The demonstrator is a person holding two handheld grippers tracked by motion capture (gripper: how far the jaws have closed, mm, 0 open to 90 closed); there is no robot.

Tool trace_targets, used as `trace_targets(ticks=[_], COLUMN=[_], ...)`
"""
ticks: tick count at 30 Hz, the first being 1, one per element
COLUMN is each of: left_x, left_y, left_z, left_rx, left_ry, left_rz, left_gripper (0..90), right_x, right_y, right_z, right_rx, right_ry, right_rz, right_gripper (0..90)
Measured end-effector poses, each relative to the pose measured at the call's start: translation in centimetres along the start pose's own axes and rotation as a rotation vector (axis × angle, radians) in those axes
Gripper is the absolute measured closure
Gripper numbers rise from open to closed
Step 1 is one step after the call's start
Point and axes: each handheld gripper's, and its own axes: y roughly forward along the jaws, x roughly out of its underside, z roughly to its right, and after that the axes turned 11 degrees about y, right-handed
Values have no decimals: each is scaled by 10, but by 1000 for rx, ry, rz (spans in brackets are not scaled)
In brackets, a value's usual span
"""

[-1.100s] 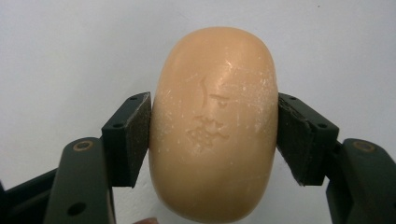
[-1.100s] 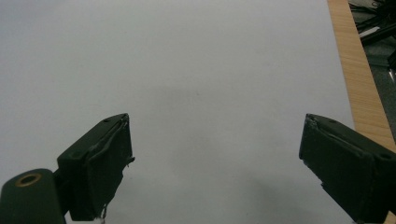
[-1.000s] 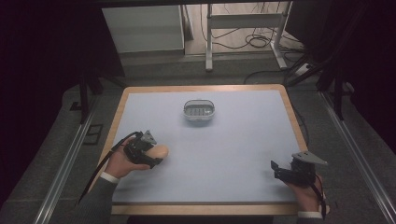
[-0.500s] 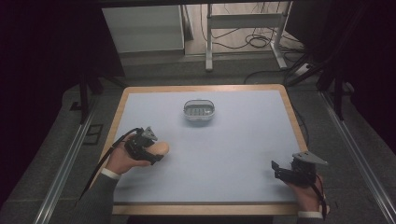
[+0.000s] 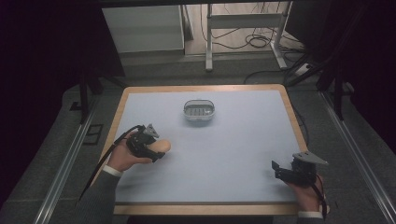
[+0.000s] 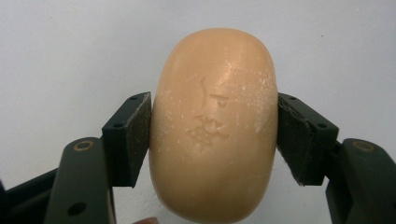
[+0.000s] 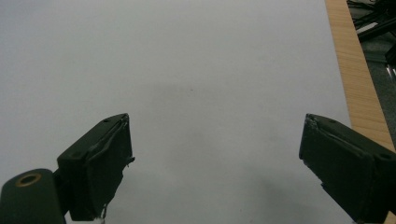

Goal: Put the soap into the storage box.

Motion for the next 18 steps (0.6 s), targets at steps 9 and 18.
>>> trace_targets(ticks=[9,18], left_x=[-3,-8], left_y=[3,2], left_z=[-4,-5], left_rx=[7,5], left_ry=[-6,1], left_rz=[3,6], left_gripper=[327,327], right_x=[0,0], right_y=[-1,-1], right_z=[0,0], right_rx=[2,2], right_ry=[1,1], right_rz=[3,4], right_gripper=[94,93])
